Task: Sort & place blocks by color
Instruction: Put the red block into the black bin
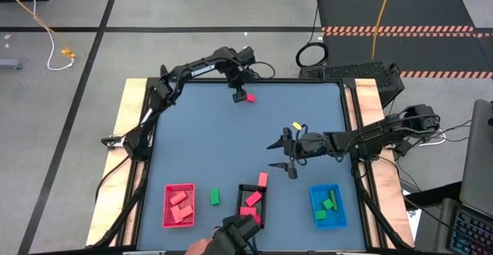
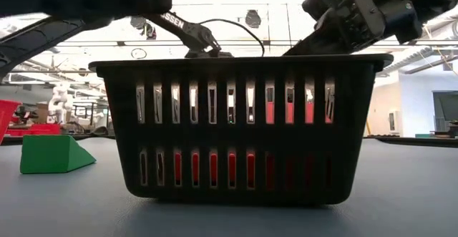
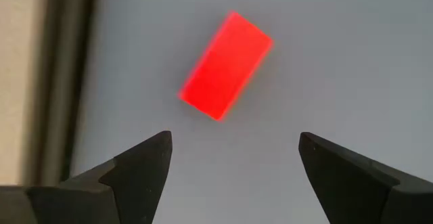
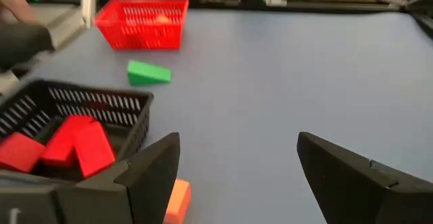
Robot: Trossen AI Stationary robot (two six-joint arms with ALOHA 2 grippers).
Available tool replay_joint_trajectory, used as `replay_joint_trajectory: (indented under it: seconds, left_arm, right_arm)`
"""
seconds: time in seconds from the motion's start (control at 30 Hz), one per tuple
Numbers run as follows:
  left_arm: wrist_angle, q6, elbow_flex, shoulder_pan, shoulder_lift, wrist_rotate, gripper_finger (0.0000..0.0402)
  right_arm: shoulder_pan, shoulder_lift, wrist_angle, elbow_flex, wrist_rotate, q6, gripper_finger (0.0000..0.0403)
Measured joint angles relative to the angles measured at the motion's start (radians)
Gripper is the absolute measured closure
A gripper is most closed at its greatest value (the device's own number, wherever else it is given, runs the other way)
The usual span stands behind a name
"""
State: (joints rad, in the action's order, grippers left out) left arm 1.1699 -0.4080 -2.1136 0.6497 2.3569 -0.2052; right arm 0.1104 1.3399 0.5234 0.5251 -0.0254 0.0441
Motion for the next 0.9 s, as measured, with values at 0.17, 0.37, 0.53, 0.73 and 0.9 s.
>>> replay_joint_trajectory:
  seconds: [0.17,0.37,0.53,0.73,0.9]
  left_arm:
    - [0.0,-0.033,0.0,-0.008,0.008,0.066,0.0075]
    - [-0.063,-0.132,-0.001,-0.031,0.008,0.188,0.0076]
    - [-0.076,-0.206,-0.001,-0.056,0.007,0.258,0.0076]
    - [-0.075,-0.335,-0.001,-0.087,0.006,0.41,0.0076]
    - [-0.063,-0.265,-0.001,-0.116,0.004,0.436,0.0076]
  right_arm:
    - [0.0,-0.071,0.131,-0.102,0.0,0.005,0.0113]
    - [0.0,-0.11,0.228,-0.175,0.0,0.049,0.0113]
    - [0.002,-0.108,0.229,-0.182,-0.001,0.074,0.0113]
    - [0.002,-0.107,0.227,-0.182,0.0,0.075,0.0113]
    - [0.002,-0.107,0.219,-0.182,0.0,0.075,0.0113]
